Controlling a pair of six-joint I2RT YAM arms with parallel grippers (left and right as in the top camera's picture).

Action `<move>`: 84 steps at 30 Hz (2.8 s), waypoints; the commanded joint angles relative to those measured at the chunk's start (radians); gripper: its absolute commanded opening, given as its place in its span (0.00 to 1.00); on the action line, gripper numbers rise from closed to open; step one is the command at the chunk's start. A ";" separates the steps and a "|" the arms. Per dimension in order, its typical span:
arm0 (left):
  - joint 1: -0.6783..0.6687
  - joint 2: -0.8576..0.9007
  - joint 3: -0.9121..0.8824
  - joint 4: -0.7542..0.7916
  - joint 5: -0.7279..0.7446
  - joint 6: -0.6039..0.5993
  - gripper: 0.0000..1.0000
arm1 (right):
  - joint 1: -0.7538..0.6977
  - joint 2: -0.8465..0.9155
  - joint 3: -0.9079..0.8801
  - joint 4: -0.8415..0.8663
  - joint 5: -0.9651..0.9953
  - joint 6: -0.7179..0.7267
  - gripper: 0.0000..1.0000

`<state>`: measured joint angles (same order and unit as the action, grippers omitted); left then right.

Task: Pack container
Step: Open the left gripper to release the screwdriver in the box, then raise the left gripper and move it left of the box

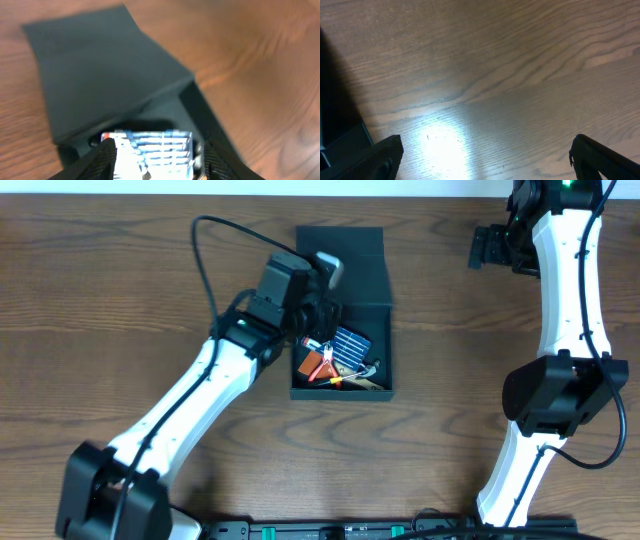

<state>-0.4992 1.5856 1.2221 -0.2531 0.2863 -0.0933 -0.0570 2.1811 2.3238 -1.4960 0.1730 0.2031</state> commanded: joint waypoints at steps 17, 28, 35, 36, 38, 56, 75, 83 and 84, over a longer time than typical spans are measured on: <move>0.041 -0.168 0.027 -0.269 -0.624 -0.407 0.99 | 0.005 -0.027 0.019 0.051 -0.005 0.017 0.99; 0.232 -0.125 0.027 -0.375 -0.632 -0.445 0.99 | 0.011 -0.027 0.019 0.110 -0.249 -0.115 0.98; 0.264 -0.069 0.026 -0.383 -0.579 -0.431 0.99 | 0.014 -0.027 0.006 0.113 -0.249 -0.115 0.21; 0.263 -0.060 0.026 -0.383 -0.578 -0.431 0.99 | 0.014 -0.027 0.000 0.116 -0.249 -0.115 0.13; 0.263 -0.041 0.026 -0.382 -0.578 -0.432 0.99 | 0.014 -0.027 -0.016 0.121 -0.249 -0.115 0.02; 0.272 0.065 0.026 -0.241 -0.265 -0.148 0.06 | 0.048 -0.027 -0.365 0.331 -0.336 -0.223 0.02; 0.328 0.066 0.026 -0.253 -0.007 -0.037 0.06 | 0.053 -0.024 -0.409 0.445 -0.381 -0.198 0.01; 0.500 0.167 0.026 -0.219 0.427 0.114 0.06 | 0.080 -0.019 -0.444 0.457 -0.537 -0.393 0.01; 0.521 0.187 0.026 -0.211 0.477 0.125 0.06 | 0.082 -0.019 -0.458 0.457 -0.554 -0.409 0.01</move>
<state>-0.0345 1.7134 1.2346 -0.4721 0.5056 -0.0704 0.0090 2.1811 1.9007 -1.0386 -0.2886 -0.0982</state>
